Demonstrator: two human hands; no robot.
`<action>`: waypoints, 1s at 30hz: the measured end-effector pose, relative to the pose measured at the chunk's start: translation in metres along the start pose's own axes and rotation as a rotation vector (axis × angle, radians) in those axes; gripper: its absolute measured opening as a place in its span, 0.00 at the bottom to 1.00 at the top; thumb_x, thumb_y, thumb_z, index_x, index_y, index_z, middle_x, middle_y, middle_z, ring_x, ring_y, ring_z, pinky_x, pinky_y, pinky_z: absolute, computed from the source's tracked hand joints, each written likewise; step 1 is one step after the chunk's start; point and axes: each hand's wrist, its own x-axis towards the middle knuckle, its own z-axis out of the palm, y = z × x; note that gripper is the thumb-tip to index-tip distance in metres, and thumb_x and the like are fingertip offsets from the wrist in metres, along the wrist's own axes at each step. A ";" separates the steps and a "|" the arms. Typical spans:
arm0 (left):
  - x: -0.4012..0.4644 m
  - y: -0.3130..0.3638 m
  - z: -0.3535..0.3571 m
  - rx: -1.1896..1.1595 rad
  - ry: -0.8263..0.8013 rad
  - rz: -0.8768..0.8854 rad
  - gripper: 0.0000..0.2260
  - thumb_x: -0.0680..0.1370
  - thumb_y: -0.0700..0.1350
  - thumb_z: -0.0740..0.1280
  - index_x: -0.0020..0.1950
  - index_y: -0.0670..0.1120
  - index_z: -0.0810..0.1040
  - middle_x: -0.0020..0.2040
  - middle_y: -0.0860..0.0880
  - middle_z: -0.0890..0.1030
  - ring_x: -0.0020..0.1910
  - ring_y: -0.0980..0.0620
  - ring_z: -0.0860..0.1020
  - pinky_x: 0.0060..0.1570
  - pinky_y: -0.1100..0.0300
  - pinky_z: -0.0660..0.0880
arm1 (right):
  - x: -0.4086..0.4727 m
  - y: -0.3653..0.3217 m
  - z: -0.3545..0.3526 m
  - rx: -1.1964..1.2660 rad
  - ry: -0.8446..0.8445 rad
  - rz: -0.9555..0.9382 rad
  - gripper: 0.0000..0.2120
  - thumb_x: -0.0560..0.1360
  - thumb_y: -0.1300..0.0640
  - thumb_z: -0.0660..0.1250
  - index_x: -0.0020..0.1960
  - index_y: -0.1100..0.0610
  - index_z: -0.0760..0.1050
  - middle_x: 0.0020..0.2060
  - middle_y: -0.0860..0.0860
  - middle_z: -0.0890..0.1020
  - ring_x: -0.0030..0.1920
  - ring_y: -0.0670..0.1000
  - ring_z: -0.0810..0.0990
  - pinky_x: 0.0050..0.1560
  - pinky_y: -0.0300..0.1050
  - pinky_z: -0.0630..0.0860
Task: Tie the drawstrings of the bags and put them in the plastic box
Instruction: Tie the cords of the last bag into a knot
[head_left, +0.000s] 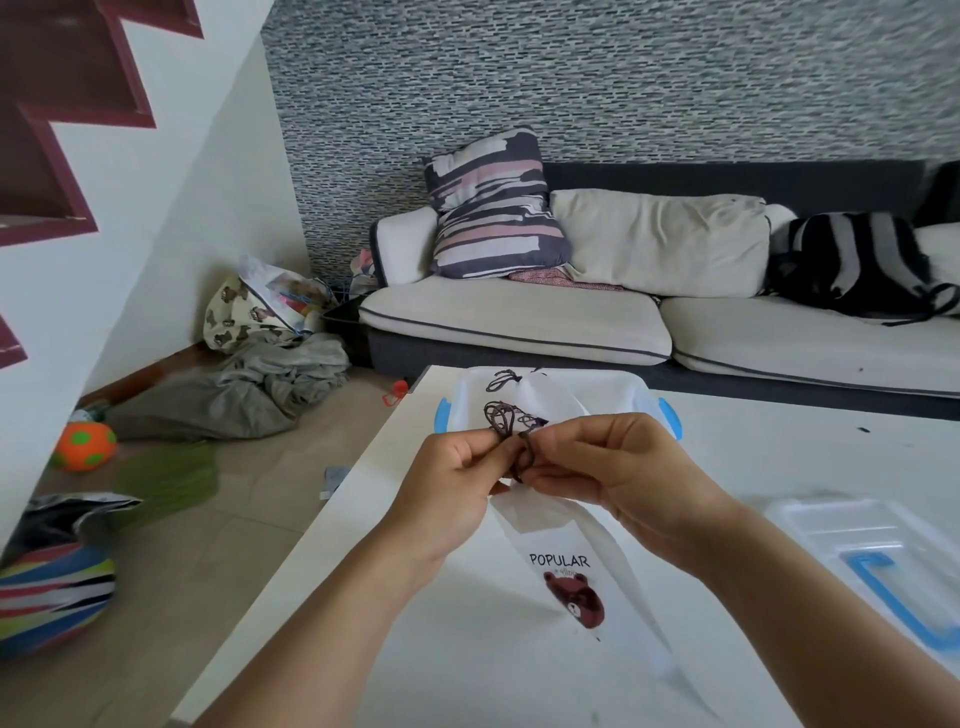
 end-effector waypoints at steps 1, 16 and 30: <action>0.000 0.000 0.000 0.006 -0.005 0.006 0.12 0.83 0.43 0.64 0.48 0.39 0.85 0.43 0.43 0.85 0.41 0.53 0.80 0.50 0.59 0.77 | 0.000 0.001 0.001 0.003 0.014 -0.001 0.07 0.76 0.67 0.69 0.51 0.69 0.82 0.47 0.66 0.85 0.50 0.61 0.86 0.49 0.43 0.83; -0.002 0.005 0.000 0.097 -0.026 0.123 0.13 0.82 0.41 0.66 0.39 0.38 0.81 0.40 0.44 0.82 0.38 0.50 0.79 0.43 0.56 0.78 | 0.005 0.007 0.002 -0.085 0.085 -0.016 0.13 0.69 0.69 0.75 0.51 0.64 0.75 0.43 0.59 0.87 0.41 0.56 0.85 0.42 0.42 0.80; 0.000 0.002 -0.001 0.295 0.006 0.271 0.13 0.81 0.41 0.67 0.38 0.40 0.81 0.37 0.46 0.80 0.37 0.48 0.81 0.44 0.49 0.80 | 0.004 0.003 0.002 -0.369 0.160 0.014 0.07 0.74 0.65 0.73 0.51 0.60 0.81 0.40 0.60 0.86 0.37 0.53 0.82 0.43 0.48 0.75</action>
